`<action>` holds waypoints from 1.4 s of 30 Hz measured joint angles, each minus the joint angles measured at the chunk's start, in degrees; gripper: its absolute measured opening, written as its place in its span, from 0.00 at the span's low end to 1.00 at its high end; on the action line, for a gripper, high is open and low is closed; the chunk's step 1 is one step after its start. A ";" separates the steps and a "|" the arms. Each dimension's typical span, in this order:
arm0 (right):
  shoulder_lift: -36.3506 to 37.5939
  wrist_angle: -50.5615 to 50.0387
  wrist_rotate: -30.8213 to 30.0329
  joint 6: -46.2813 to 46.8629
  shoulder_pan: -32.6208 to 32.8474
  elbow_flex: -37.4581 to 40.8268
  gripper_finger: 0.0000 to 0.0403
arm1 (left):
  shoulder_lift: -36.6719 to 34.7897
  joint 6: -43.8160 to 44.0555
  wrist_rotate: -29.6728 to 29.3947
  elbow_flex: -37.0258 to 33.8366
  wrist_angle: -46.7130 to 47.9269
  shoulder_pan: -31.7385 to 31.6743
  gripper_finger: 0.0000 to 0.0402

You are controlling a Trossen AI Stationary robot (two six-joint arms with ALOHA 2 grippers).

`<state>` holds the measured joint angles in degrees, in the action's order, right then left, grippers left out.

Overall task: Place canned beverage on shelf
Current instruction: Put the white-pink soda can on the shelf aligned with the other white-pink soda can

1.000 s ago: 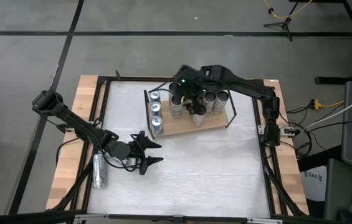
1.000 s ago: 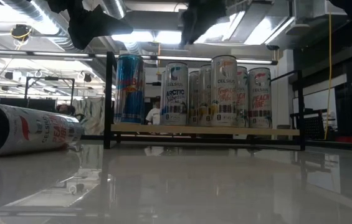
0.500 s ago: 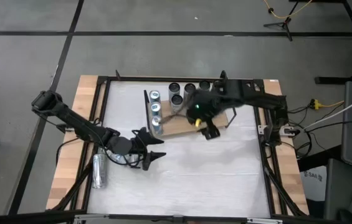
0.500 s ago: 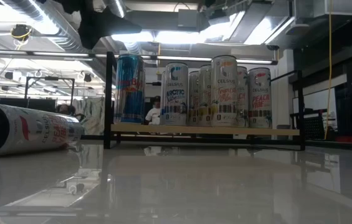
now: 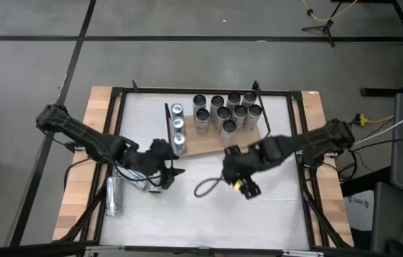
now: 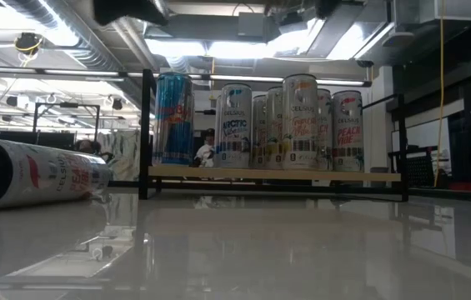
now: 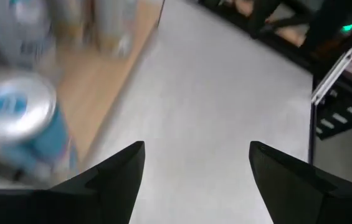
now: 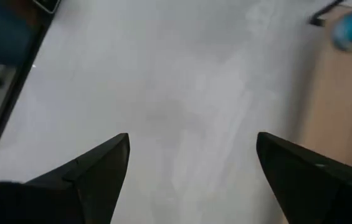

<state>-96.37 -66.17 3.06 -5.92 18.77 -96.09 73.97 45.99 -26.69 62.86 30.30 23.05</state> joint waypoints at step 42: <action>4.08 44.17 -1.03 2.57 2.21 31.40 0.85 | 23.56 79.01 8.19 1.07 21.74 20.80 0.70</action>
<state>-92.29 -22.00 2.02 -3.35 20.99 -64.69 97.54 125.00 -18.50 63.92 52.05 43.85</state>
